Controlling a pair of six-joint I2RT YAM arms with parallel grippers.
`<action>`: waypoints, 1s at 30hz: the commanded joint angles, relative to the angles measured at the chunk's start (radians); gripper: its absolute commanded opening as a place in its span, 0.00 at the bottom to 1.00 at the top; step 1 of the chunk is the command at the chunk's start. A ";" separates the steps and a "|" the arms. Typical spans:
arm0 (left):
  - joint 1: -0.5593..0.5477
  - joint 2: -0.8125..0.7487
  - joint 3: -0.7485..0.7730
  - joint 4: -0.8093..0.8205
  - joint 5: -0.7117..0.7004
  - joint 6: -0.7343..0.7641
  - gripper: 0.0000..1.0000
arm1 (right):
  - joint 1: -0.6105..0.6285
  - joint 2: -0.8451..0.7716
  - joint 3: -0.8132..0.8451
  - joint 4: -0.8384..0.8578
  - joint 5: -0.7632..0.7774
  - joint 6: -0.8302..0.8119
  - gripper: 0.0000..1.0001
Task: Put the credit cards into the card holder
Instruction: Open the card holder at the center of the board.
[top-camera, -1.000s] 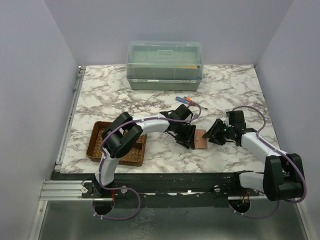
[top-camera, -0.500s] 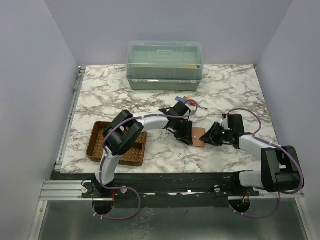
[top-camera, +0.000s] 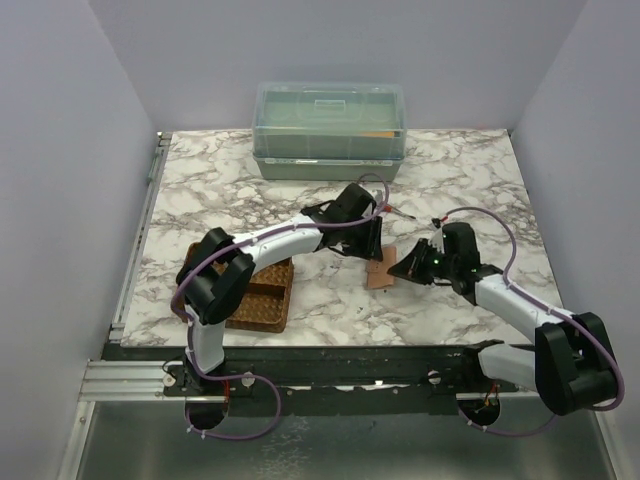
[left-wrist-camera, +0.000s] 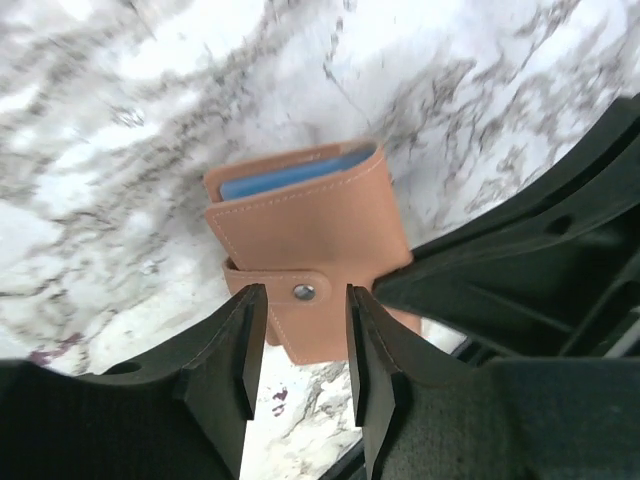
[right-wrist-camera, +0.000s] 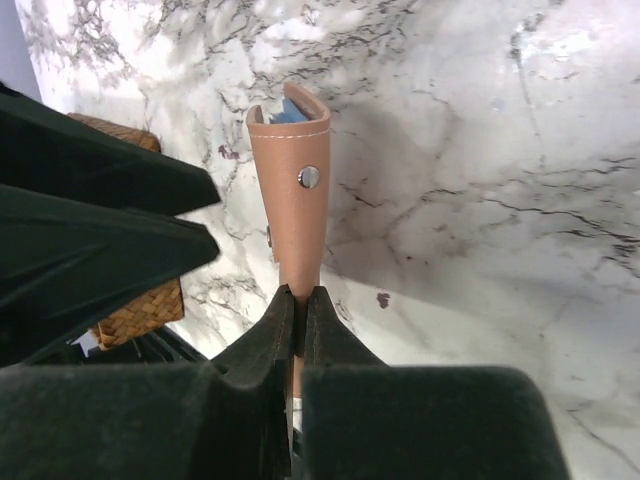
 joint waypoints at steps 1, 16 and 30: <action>-0.003 -0.061 -0.007 0.006 -0.184 0.015 0.44 | 0.093 -0.009 0.059 -0.067 0.136 0.063 0.00; -0.036 -0.046 0.002 -0.045 -0.165 -0.005 0.33 | 0.184 0.062 0.133 -0.082 0.248 0.141 0.00; -0.042 0.029 0.027 -0.084 -0.159 -0.003 0.36 | 0.205 0.070 0.145 -0.070 0.237 0.155 0.00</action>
